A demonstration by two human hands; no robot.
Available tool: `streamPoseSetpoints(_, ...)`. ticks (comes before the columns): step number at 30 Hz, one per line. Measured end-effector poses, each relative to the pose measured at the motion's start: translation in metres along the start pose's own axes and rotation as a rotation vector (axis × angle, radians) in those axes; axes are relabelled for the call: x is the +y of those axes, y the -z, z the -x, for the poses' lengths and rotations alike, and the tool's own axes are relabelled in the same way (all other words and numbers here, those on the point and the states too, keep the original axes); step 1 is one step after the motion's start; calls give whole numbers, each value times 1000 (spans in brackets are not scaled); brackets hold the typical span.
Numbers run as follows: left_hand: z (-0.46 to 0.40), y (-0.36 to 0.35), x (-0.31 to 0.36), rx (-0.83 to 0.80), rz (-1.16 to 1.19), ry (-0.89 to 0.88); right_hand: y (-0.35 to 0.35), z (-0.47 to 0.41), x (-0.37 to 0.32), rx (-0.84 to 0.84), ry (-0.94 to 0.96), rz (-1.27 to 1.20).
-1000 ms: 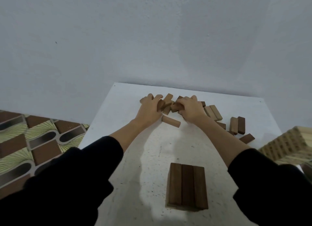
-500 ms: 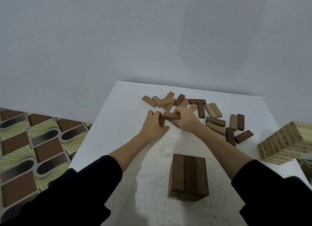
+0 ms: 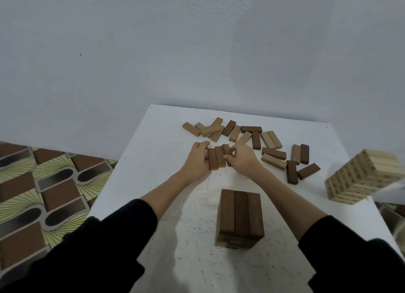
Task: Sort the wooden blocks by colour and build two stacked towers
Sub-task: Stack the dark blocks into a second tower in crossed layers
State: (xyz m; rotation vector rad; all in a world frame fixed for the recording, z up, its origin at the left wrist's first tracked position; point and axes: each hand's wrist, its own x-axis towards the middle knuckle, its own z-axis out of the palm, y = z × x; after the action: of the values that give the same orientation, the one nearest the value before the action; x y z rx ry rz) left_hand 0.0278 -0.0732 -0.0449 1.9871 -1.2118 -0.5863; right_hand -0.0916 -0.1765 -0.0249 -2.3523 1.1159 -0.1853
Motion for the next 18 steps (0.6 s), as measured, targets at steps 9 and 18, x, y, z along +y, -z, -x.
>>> streamPoseSetpoints(9,-5,-5,5,3,-10,-37,4,0,6,31,-58,-8)
streamPoseSetpoints(18,-1,-3,-1,-29,-43,-65,3,9,13,-125,163,208)
